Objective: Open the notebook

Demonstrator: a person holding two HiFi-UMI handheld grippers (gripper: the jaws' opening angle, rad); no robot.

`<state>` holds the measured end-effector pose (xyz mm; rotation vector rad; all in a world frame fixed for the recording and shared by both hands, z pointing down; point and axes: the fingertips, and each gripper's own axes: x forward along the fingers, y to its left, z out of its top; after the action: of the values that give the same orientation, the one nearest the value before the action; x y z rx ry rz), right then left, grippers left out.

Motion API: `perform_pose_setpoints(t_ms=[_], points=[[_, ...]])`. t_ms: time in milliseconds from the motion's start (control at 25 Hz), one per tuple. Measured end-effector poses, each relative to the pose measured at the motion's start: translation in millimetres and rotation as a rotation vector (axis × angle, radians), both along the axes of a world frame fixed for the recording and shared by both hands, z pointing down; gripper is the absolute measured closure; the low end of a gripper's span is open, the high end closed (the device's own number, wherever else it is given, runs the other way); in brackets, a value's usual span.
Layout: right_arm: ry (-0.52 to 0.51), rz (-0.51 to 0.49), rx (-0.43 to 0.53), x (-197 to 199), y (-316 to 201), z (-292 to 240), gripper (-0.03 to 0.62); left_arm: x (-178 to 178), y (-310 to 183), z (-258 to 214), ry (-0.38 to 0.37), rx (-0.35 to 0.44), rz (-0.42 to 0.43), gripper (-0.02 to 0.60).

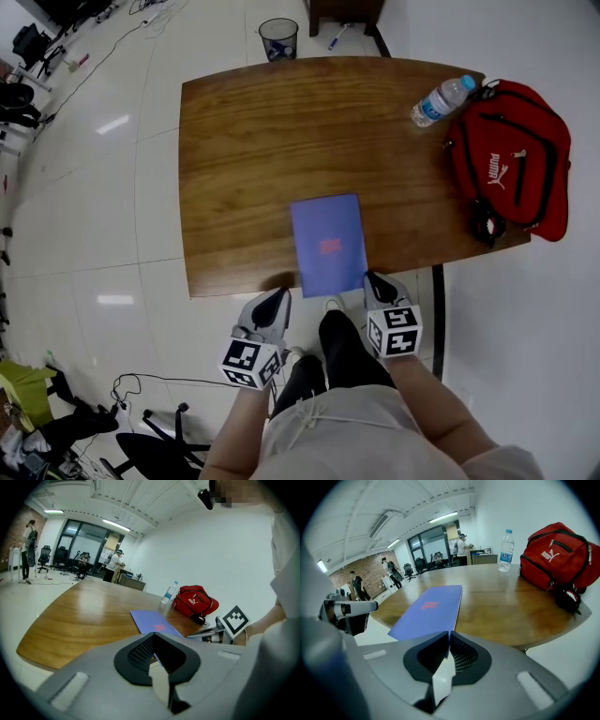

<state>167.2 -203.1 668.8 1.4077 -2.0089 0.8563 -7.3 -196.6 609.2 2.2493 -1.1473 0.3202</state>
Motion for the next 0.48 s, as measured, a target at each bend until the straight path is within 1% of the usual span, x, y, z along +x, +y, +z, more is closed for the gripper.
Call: perform_pose_setpoints(t_ms=[120,240,480], points=[[-0.017,0.035,0.013,2,0,-7,0.582,0,0,-6,0.004,0.016,0.008,0.575],[-0.041,0.067,0.046,0,-1,-24,0.585,-1,2,-14,0.006,0.035,0.015,0.575],[-0.084,0.063,0.131,-15,-1,-72,0.585,-14,12,-40,0.006,0.100,0.003,0.575]])
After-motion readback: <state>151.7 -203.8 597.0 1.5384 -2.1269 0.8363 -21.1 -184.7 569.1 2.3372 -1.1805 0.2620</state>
